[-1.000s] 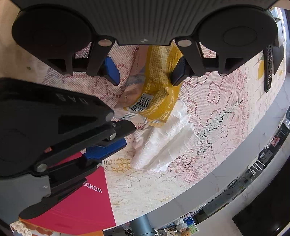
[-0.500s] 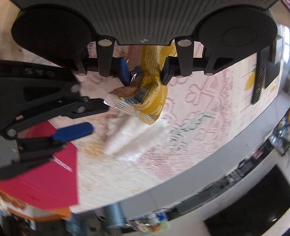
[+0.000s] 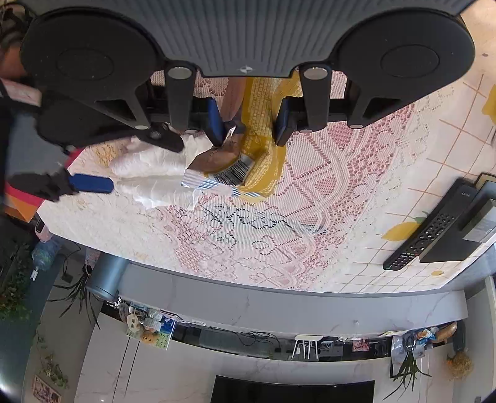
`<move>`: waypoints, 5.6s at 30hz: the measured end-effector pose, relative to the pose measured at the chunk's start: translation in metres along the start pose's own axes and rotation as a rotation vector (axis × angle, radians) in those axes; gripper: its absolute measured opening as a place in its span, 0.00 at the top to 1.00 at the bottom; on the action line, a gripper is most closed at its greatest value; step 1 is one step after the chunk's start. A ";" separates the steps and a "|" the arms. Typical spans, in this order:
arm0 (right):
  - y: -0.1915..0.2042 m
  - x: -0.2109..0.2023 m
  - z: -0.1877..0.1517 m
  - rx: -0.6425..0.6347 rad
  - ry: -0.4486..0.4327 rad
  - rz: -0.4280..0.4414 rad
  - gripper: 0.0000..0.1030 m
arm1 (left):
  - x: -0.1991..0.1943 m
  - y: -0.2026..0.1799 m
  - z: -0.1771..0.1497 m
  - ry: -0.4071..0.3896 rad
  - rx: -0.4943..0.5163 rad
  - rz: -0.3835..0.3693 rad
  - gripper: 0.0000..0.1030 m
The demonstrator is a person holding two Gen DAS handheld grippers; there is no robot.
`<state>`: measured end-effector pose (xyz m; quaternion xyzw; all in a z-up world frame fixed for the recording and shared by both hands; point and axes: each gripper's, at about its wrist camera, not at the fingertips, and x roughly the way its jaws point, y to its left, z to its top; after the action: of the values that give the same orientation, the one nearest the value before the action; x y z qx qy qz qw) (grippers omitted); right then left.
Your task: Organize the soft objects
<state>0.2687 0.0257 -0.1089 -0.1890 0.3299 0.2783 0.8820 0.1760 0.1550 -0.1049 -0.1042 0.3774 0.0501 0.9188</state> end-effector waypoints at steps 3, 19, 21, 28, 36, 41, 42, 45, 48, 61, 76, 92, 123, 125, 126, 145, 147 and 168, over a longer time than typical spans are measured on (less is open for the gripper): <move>0.001 0.019 0.005 -0.001 0.015 -0.006 0.03 | 0.004 0.000 -0.003 -0.003 -0.004 -0.006 0.61; -0.011 0.039 0.000 0.131 0.061 0.032 0.43 | 0.012 0.007 -0.005 0.013 -0.047 -0.045 0.62; -0.014 0.037 0.002 0.132 0.065 0.018 0.65 | 0.011 0.007 -0.005 0.012 -0.044 -0.044 0.63; -0.022 0.002 0.011 0.196 0.007 0.029 0.84 | -0.001 0.011 -0.004 -0.038 -0.072 -0.049 0.66; -0.023 -0.080 0.000 0.294 -0.071 0.110 0.84 | -0.045 -0.002 -0.002 -0.123 -0.109 -0.076 0.67; -0.023 -0.129 -0.017 0.339 -0.115 0.161 0.83 | -0.081 -0.024 -0.006 -0.163 -0.133 -0.136 0.67; -0.025 -0.138 -0.020 0.347 -0.124 0.166 0.83 | -0.088 -0.030 -0.007 -0.172 -0.131 -0.147 0.67; -0.033 -0.163 -0.029 0.387 -0.153 0.172 0.83 | -0.105 -0.048 -0.009 -0.194 -0.116 -0.176 0.67; -0.048 -0.189 -0.040 0.433 -0.186 0.158 0.83 | -0.118 -0.064 -0.008 -0.212 -0.101 -0.209 0.67; -0.121 -0.282 -0.083 0.522 -0.312 0.033 0.83 | -0.137 -0.165 0.008 -0.275 0.072 -0.358 0.67; -0.262 -0.334 -0.119 0.644 -0.323 -0.182 0.82 | -0.090 -0.299 0.059 -0.221 0.287 -0.543 0.67; -0.345 -0.222 -0.152 0.814 0.106 0.062 0.80 | 0.015 -0.360 0.045 0.230 0.694 -0.496 0.72; -0.349 -0.222 -0.137 0.716 0.252 0.098 0.57 | 0.006 -0.383 0.044 0.371 0.800 -0.415 0.83; -0.349 -0.218 -0.135 0.719 0.271 0.098 0.68 | 0.016 -0.383 0.038 0.412 0.796 -0.395 0.87; -0.349 -0.213 -0.135 0.723 0.281 0.104 0.73 | 0.021 -0.384 0.034 0.421 0.792 -0.391 0.89; -0.334 -0.159 -0.139 0.747 0.412 0.170 0.73 | 0.059 -0.390 0.022 0.491 0.773 -0.396 0.97; -0.334 -0.169 -0.133 0.736 0.389 0.158 0.69 | 0.049 -0.385 0.025 0.463 0.761 -0.407 0.94; -0.259 -0.358 -0.046 0.475 -0.083 -0.170 0.11 | -0.149 -0.296 0.072 -0.281 0.456 -0.390 0.61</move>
<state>0.1818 -0.3294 0.1431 0.0079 0.3322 0.1253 0.9348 0.1700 -0.1191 0.0950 0.0418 0.2215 -0.1985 0.9539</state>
